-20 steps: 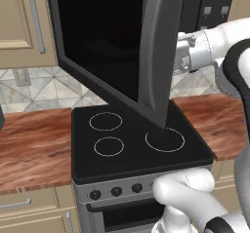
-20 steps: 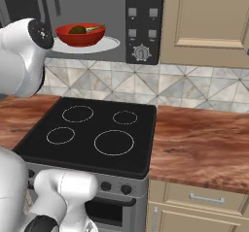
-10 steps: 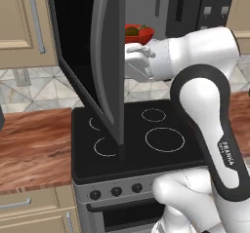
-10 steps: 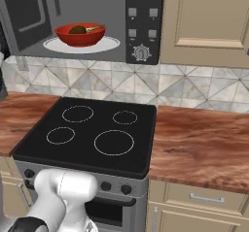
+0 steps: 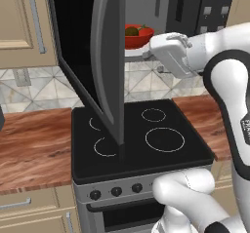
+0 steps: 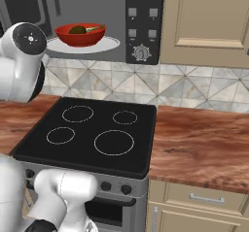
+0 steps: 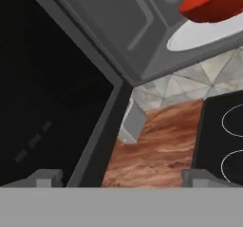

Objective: The microwave is finished heating the fish and avocado. Take the bowl containing the food and place it on the dining counter.

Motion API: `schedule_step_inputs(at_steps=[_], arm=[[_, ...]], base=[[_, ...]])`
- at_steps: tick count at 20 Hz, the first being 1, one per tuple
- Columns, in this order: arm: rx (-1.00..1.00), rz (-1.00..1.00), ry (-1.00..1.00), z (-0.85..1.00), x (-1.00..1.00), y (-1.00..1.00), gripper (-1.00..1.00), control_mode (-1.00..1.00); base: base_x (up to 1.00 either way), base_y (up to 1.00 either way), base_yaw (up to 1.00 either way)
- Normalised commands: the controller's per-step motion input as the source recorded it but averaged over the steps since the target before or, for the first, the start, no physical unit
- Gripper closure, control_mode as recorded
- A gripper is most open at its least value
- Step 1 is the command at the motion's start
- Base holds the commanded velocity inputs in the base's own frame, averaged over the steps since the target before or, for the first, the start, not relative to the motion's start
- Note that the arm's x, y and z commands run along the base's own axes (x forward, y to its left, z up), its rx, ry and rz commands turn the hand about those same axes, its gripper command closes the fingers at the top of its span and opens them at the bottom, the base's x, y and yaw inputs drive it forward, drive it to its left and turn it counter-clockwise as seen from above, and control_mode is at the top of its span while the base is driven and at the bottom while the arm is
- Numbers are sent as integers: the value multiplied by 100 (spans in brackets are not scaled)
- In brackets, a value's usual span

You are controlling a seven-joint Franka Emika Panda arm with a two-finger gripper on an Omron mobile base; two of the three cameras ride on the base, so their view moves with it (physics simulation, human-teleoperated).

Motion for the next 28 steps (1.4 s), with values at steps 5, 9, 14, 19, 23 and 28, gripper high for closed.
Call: schedule_step_inputs(at_steps=[5,9,14,19,23,28], arm=[[0,-31,24,12,37,-100,-100,-100],[0,-17,26,2,79,-100,-100,-100],[2,-5,5,-6,34,-13,-100,-100],[0,-9,11,-19,100,0,-100,-100],[0,-8,13,-5,100,0,-100,-100],[0,-8,13,0,100,0,-100,-100]], base=[[0,0,0],[0,0,0],[0,0,0],[0,0,0],[0,0,0],[0,0,0]])
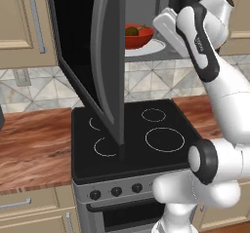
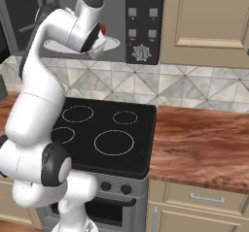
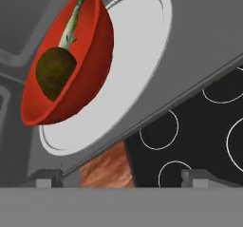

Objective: The microwave is finished heating the fish and avocado. Take the bowl containing the food and place it on the dining counter.

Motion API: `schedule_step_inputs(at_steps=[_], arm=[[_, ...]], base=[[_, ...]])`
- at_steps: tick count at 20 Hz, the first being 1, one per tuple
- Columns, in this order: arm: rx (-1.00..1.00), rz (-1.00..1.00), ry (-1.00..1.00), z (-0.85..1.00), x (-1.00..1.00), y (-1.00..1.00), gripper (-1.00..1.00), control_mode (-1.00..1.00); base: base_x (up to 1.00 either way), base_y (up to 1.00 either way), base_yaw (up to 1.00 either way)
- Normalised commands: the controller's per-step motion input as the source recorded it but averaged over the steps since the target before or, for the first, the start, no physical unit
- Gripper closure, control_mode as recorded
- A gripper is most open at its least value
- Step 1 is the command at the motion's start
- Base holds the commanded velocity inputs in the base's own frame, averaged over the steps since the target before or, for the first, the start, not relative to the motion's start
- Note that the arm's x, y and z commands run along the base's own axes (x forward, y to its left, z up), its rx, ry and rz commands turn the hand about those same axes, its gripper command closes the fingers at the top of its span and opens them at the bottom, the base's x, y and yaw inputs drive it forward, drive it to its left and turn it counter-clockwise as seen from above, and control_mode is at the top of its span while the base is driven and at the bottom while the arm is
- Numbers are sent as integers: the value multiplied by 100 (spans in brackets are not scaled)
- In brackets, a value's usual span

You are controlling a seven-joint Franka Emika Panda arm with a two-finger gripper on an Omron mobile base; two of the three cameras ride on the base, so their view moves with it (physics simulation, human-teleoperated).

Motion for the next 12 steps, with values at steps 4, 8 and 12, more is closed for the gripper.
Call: schedule_step_inputs(at_steps=[4,8,12], arm=[[0,-8,9,0,100,0,-100,-100],[0,-10,5,0,100,3,-100,-100],[0,-11,3,-5,97,8,-100,-100]], base=[[0,0,0],[0,0,0],[0,0,0]])
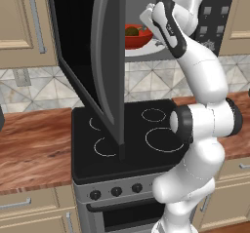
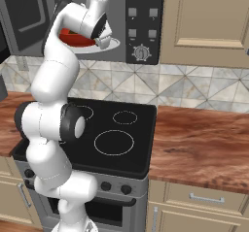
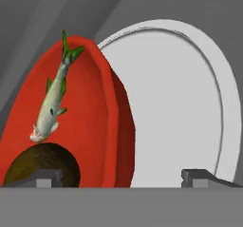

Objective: The microwave is finished heating the fish and avocado. Take the bowl containing the food and place it on the dining counter.

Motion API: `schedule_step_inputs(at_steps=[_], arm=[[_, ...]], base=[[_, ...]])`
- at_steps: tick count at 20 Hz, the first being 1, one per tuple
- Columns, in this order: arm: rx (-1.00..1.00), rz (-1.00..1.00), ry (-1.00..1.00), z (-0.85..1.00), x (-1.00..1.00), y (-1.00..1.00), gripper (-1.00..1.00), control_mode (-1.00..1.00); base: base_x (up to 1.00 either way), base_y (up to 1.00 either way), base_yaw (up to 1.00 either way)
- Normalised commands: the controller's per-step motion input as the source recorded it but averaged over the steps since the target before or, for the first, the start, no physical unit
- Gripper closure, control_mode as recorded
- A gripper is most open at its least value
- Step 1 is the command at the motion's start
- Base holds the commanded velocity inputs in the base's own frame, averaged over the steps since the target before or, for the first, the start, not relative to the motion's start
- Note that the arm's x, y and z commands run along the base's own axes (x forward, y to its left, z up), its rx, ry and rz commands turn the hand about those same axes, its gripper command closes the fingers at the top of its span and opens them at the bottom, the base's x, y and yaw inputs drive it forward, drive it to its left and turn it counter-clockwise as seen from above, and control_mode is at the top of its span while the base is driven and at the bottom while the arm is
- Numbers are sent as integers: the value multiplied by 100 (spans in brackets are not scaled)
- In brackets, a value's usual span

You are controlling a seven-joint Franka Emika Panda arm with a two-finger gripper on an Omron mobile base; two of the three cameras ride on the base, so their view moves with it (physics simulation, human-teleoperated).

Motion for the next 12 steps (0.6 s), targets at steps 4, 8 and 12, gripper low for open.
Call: schedule_step_inputs(at_steps=[4,8,12], arm=[[0,-14,0,-4,92,20,-100,-100],[0,-8,0,-19,50,10,-100,-100],[-2,0,0,-69,-9,0,100,-100]], base=[[0,0,0],[0,0,0],[0,0,0]])
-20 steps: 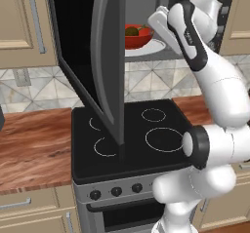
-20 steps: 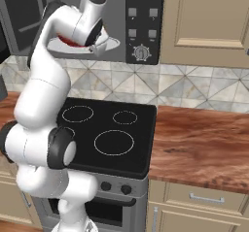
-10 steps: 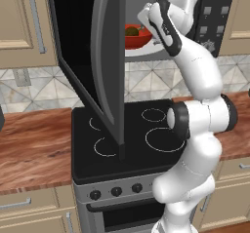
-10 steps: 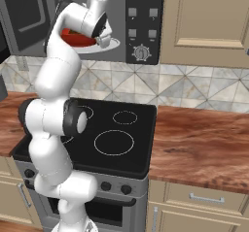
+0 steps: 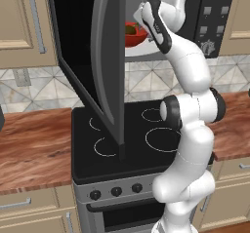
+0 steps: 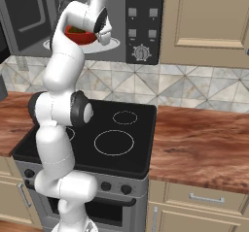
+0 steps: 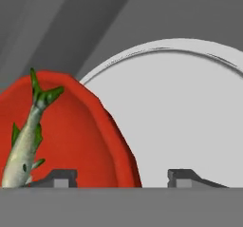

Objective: The microwave is finished heating the fish and avocado. Take the bowl containing the food and place it on the dining counter.

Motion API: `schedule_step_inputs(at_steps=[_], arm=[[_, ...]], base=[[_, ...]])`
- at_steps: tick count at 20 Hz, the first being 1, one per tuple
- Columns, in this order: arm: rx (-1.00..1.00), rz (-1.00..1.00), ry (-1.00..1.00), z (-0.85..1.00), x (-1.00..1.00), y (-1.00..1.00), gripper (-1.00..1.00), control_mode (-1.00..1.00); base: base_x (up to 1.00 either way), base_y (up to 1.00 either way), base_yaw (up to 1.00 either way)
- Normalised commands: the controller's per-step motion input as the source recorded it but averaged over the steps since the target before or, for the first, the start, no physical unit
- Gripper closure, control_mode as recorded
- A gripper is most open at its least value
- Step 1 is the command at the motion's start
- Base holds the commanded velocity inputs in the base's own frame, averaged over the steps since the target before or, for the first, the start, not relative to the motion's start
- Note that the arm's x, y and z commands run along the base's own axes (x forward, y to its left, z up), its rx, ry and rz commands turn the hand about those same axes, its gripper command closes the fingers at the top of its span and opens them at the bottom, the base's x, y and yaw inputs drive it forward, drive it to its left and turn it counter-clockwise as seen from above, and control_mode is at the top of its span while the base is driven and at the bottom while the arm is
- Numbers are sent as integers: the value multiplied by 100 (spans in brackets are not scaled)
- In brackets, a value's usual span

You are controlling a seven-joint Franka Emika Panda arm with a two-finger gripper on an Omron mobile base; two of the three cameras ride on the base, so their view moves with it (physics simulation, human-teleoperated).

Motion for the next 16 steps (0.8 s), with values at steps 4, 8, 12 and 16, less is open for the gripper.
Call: schedule_step_inputs(at_steps=[4,8,12,16], arm=[[0,-4,0,-24,3,0,100,-100],[0,-1,0,-1,0,0,100,-100],[0,0,-2,0,-24,0,100,-100],[0,0,-14,0,-72,0,100,-100]], base=[[0,0,0],[0,0,0],[0,0,0],[0,0,0]])
